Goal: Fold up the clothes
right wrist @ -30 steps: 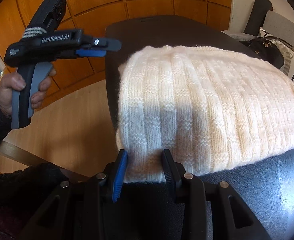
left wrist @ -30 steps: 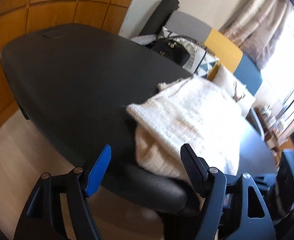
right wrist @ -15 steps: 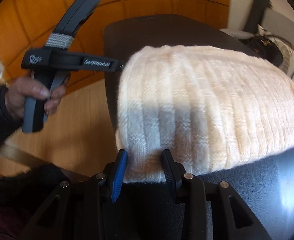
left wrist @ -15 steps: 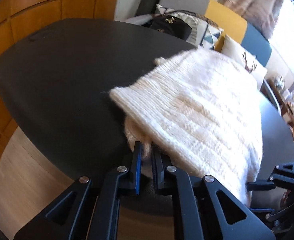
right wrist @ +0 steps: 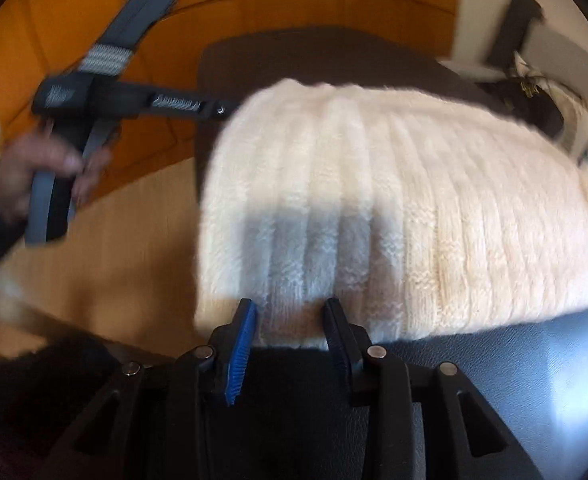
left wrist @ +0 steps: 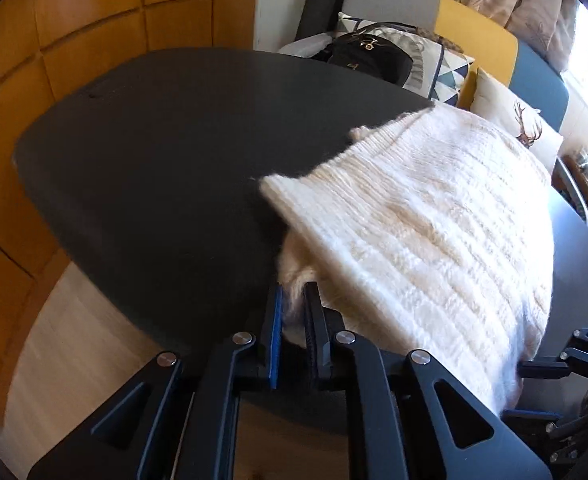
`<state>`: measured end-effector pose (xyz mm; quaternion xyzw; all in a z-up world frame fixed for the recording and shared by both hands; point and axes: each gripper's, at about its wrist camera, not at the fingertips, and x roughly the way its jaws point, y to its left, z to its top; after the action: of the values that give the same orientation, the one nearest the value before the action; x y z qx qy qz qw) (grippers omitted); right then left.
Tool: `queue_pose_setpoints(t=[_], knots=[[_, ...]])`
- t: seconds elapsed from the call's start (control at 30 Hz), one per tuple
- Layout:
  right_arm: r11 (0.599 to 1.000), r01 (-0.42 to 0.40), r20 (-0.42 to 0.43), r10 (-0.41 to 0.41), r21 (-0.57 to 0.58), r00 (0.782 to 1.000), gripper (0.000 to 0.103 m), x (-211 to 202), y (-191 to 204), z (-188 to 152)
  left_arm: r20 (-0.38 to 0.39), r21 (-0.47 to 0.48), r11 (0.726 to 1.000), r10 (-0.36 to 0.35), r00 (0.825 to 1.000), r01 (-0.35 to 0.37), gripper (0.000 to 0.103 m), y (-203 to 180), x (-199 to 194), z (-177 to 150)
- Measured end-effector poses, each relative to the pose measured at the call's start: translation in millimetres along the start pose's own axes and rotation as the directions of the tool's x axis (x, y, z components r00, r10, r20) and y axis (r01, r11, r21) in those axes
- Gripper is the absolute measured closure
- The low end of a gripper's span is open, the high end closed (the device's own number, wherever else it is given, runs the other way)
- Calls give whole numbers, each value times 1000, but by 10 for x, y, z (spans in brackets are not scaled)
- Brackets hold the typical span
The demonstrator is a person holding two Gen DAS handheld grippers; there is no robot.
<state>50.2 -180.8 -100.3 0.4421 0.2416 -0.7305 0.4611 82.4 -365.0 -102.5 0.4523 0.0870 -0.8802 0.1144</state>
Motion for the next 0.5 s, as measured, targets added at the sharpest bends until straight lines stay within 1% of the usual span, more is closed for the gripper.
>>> queue_pose_setpoints(t=[0.03, 0.07, 0.1, 0.17, 0.2, 0.23, 0.27, 0.3, 0.37, 0.4, 0.43, 0.5], knots=[[1000, -15, -14, 15, 6, 1000, 68, -29, -16, 0, 7, 10, 999, 45, 999, -45, 92, -4, -54, -4], [999, -32, -27, 32, 14, 999, 68, -60, -36, 1, 34, 10, 997, 73, 997, -74, 92, -11, -143, -6], [997, -66, -31, 68, 40, 997, 68, -131, -85, 5, 62, 5, 997, 81, 995, -82, 92, -17, -233, -7], [996, -61, 42, 59, 63, 997, 68, -351, -184, 91, 117, -30, 1000, -7, 993, 10, 92, -31, -423, -3], [997, -41, 58, 38, 58, 998, 68, -411, -229, 150, 143, -40, 997, -57, 988, 63, 92, -50, -507, 2], [998, -13, 75, 9, 58, 997, 65, -425, -282, 215, 157, -32, 992, -114, 981, 121, 92, -119, -544, 24], [998, 15, 92, -21, 59, 996, 64, -435, -336, 280, 156, -8, 989, -145, 977, 148, 91, -233, -533, 62], [997, 28, 90, -34, 71, 995, 63, -397, -394, 328, 148, 21, 986, -167, 975, 165, 90, -349, -508, 91], [992, 87, 28, -90, 91, 996, 62, -216, -480, 346, 97, 104, 984, -156, 983, 146, 89, -577, -379, 99], [990, 105, -35, -102, 90, 994, 62, -88, -534, 264, 55, 131, 984, -131, 990, 123, 89, -627, -276, 66], [989, 122, -101, -113, 86, 988, 61, 44, -589, 172, 3, 139, 985, -105, 994, 104, 89, -606, -183, -8], [987, 146, -34, -144, 71, 989, 62, 12, -523, 35, -30, 123, 985, -114, 993, 117, 89, -500, -148, -128]])
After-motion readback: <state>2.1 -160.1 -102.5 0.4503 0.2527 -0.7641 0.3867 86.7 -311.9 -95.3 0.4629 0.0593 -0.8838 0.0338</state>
